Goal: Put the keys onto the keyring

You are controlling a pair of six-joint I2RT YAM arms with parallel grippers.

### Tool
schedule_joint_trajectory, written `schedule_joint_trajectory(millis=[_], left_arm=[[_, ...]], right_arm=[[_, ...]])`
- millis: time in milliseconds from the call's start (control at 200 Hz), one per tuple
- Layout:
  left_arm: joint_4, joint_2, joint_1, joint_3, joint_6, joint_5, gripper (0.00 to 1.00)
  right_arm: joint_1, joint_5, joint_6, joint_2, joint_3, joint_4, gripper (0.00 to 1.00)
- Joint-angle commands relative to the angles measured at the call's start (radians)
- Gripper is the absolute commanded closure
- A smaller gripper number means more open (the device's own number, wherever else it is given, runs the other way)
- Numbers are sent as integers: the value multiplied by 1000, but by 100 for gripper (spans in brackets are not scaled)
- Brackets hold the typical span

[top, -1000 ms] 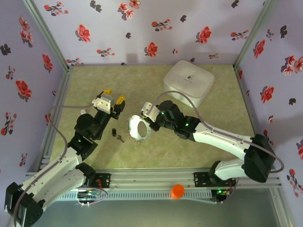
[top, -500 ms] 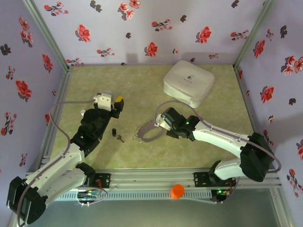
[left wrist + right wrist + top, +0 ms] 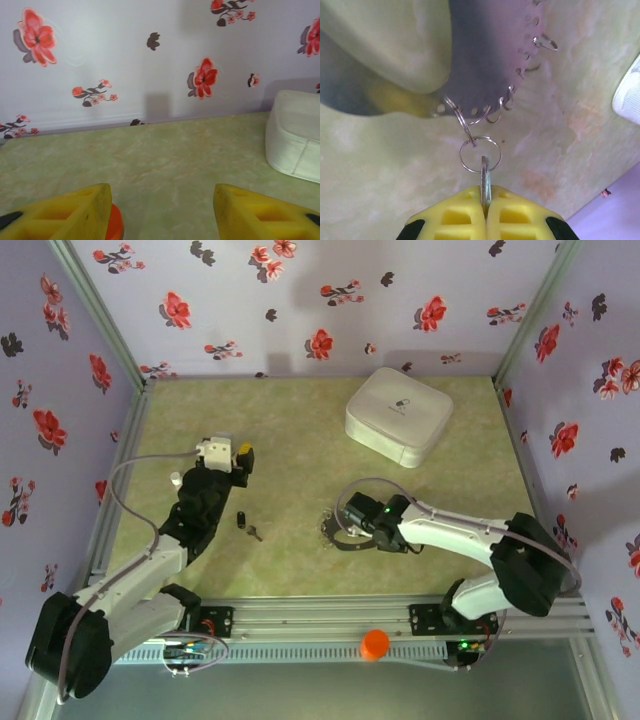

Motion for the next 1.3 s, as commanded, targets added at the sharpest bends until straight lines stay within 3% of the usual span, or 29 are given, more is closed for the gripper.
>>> schedule_joint_trajectory(millis=[0, 390, 575, 705, 730, 815, 905, 1035, 1175, 1295], left_arm=[[71, 1, 24, -6, -25, 1, 44], [88, 0, 52, -12, 0, 23, 44], [92, -13, 53, -16, 18, 24, 44], [79, -15, 53, -12, 18, 48, 44], [78, -16, 53, -10, 18, 54, 44], [65, -9, 53, -4, 17, 78, 43], [22, 8, 53, 19, 17, 113, 43], [-65, 39, 53, 66, -2, 160, 41], [-180, 105, 55, 149, -70, 266, 40], [-246, 182, 55, 218, -132, 367, 43]], right_arm=[[17, 40, -18, 16, -19, -83, 96], [31, -129, -20, 6, -60, -174, 76], [12, -105, 39, -81, -24, -137, 73], [-96, -249, 169, -239, 39, -1, 73], [-117, -268, 207, -277, 37, 42, 69], [-157, -276, 362, -383, 7, 209, 61], [-181, -256, 558, -432, -12, 321, 61], [-240, -242, 783, -395, 24, 255, 59], [-374, -396, 936, -297, 43, 125, 55], [-426, -508, 1002, -267, 1, 128, 49]])
